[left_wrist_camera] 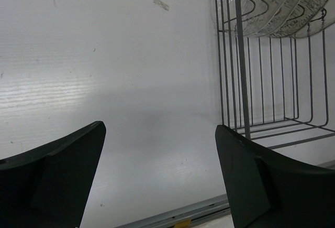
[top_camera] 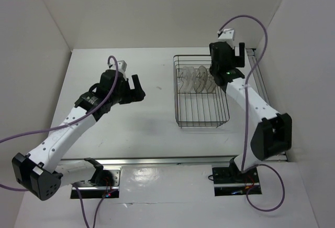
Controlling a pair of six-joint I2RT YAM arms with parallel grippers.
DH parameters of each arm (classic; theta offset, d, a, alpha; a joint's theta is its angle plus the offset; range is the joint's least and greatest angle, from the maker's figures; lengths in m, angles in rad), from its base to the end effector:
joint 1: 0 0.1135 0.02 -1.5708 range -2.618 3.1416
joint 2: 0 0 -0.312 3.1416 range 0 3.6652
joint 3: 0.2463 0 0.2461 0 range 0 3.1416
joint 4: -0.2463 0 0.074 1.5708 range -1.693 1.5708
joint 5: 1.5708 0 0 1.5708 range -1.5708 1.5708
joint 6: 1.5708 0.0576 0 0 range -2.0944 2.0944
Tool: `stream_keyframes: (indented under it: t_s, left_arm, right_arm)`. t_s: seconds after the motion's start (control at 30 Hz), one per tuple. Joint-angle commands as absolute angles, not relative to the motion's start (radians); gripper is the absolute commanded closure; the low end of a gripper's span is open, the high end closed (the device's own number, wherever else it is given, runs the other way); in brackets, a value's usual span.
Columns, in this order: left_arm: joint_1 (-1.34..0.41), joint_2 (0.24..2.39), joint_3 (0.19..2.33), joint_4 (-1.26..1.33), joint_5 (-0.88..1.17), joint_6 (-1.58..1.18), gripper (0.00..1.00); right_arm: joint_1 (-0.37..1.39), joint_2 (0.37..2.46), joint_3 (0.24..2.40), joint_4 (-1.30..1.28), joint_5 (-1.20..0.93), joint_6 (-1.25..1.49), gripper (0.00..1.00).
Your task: Load the plates into the dish rack
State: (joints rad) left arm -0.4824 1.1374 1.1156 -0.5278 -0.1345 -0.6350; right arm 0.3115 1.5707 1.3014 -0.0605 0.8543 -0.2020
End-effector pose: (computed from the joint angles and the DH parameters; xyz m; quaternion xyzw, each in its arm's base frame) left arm 0.2168 -0.1048 0.3830 -0.0991 0.8654 -0.2088 0.4445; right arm 0.3672 0.0726 0.3836 0.0449 0.7774 -0.3076 0.5468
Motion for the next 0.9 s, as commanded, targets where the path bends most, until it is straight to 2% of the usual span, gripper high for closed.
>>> stream_keyframes:
  t_s: [0.0,0.13,0.27,0.43,0.63,0.87]
  left_arm:
    - [-0.482,1.164,1.189,-0.546,-0.167,-0.621,0.0]
    - [-0.472,1.155,1.178,-0.545,-0.179,-0.621,0.0]
    - [-0.472,1.173,1.221,-0.58,-0.224,-0.595,0.0]
    - [-0.399,1.252,1.385,-0.653,-0.212,-0.54,0.0]
    - [-0.194,1.31,1.558,-0.692,-0.106,-0.443,0.0]
    - [-0.066,1.275,1.493,-0.638,0.004,-0.457,0.0]
  right_arm:
    - [0.295,1.431,1.362,-0.126,0.761,-0.13,0.0]
    - [0.274,1.52,1.419,-0.236,0.777,-0.049,0.0]
    - [0.259,1.367,1.419,-0.248,0.566,0.093,0.0]
    - [0.233,1.198,1.474,-0.402,0.49,0.178,0.0]
    - [0.222,1.062,1.447,-0.61,0.443,0.216,0.0]
    - [0.232,0.91,1.351,-0.644,0.443,0.204,0.0]
